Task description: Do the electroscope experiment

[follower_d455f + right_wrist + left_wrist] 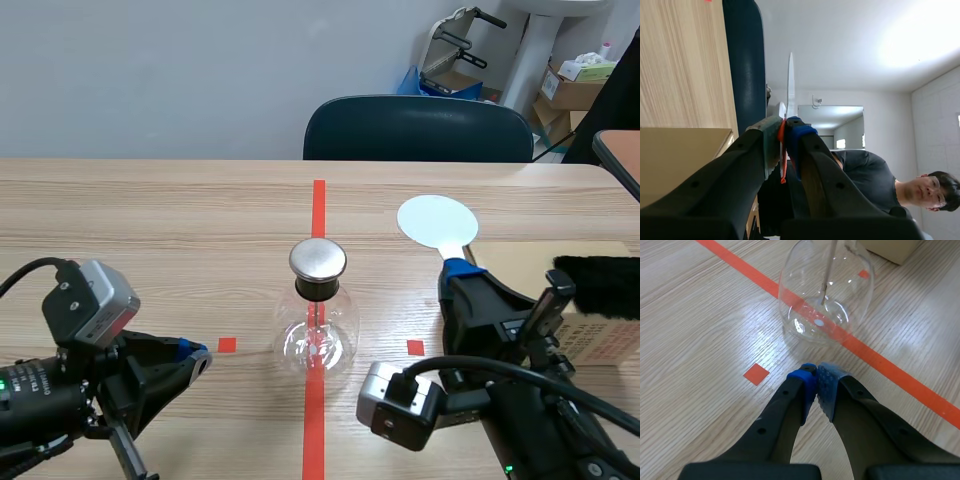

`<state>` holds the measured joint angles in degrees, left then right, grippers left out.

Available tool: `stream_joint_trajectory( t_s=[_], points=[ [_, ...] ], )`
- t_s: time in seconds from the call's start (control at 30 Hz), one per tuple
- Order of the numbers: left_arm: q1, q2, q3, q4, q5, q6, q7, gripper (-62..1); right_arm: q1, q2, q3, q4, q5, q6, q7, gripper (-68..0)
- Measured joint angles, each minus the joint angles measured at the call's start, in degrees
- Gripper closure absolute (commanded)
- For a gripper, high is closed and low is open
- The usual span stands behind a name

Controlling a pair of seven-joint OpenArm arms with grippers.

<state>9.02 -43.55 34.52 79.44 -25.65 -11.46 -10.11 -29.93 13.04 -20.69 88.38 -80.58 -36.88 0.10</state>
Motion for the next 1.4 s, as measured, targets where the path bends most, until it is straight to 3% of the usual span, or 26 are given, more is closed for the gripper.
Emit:
stream_joint_trajectory(
  t_s=[0.13, 0.9, 1.4],
  points=[
    [-2.3, 1.0, 2.0, -3.0, -1.2, 0.5, 0.0, -4.0, -0.5, 0.0, 0.2, 0.0, 0.0, 0.0, 0.0, -0.7],
    [-12.0, 5.7, 12.1, -14.5, -1.5, 1.0, -2.6, -4.0, -0.8, 0.0, 0.2, 0.0, 0.0, 0.0, -1.7, -0.7],
    [-12.7, 7.4, 12.8, -16.0, -1.5, 1.0, -4.7, -4.0, -0.8, 0.0, 0.2, 0.0, 0.0, 0.0, -1.7, -0.7]
  ],
)
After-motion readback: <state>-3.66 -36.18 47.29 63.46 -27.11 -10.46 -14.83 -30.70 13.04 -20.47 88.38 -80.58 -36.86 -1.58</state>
